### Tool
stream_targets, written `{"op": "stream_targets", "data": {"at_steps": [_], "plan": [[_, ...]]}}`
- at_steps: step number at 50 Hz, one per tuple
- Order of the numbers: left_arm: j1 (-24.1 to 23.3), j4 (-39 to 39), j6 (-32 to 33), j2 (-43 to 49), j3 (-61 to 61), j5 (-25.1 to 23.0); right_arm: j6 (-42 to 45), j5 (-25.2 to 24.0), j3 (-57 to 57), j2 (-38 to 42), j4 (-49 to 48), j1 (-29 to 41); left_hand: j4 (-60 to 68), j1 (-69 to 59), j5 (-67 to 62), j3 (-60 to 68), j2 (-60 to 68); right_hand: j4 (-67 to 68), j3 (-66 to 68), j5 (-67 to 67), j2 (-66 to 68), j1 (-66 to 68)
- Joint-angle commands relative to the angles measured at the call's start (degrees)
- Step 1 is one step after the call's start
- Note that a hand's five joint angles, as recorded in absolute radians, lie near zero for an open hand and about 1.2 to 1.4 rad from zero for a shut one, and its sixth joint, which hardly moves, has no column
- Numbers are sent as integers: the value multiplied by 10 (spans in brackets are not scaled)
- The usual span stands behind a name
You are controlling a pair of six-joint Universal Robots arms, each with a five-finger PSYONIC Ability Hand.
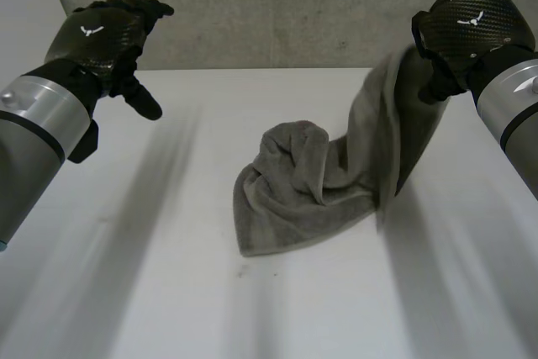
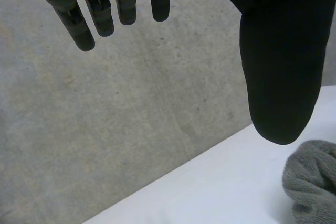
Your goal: Fold the towel.
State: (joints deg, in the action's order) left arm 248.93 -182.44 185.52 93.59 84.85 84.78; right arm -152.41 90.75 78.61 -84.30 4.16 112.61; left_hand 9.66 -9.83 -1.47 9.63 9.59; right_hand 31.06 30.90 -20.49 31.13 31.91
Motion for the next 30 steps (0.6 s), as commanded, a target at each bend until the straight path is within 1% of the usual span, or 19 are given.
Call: {"op": "stream_targets", "data": {"at_steps": [1,7,16,17,18,19,21,23,24,25,26,28,29,30], "plan": [[-10,0,0,6,1,0,-21,2,-6,5,9,-9,12,-11,6,13,13,-211,-209,205,-211,-219],[-10,-1,0,5,1,-1,-38,-3,-28,24,67,-13,11,-9,8,11,11,-211,-209,205,-211,-219],[-12,1,0,7,3,0,-39,-4,-26,24,52,-13,19,-17,-1,19,20,-211,-209,205,-211,-219],[-13,4,0,8,4,1,-34,-6,-26,24,52,-13,52,-51,-34,53,53,-211,-209,205,-211,-219],[-13,4,0,8,4,1,-34,-6,-26,24,52,-13,53,-51,-35,53,53,-211,-209,205,-211,-219],[-13,13,0,11,11,1,-30,-6,-28,23,55,-13,103,-101,-84,103,103,-211,-209,205,-211,-219],[-13,28,1,16,18,0,-22,-7,-30,21,60,-16,117,-115,-98,117,117,-211,-209,205,-211,-219],[-19,54,-1,33,27,2,25,-23,-17,17,80,-17,120,-118,-102,120,121,-211,-209,205,-211,-219],[-19,54,-1,34,27,2,26,-23,-17,17,80,-17,120,-118,-102,120,121,-211,-209,205,-211,-219],[-28,61,-3,47,30,4,59,-39,-7,13,89,-20,120,-118,-102,120,121,-211,-209,205,-211,-219],[-28,61,-3,48,30,4,60,-39,-7,13,89,-20,120,-118,-102,120,121,-211,-209,205,-211,-219],[-65,62,-6,76,46,8,121,-67,28,12,89,-37,122,-120,-103,122,122,-211,-209,205,-211,-219],[-65,62,-6,76,46,8,121,-67,29,12,89,-37,122,-120,-103,122,122,-211,-209,205,-211,-219],[-84,58,-8,86,55,8,147,-83,49,11,85,-44,122,-120,-103,122,122,-187,-185,181,-187,-195]]}}
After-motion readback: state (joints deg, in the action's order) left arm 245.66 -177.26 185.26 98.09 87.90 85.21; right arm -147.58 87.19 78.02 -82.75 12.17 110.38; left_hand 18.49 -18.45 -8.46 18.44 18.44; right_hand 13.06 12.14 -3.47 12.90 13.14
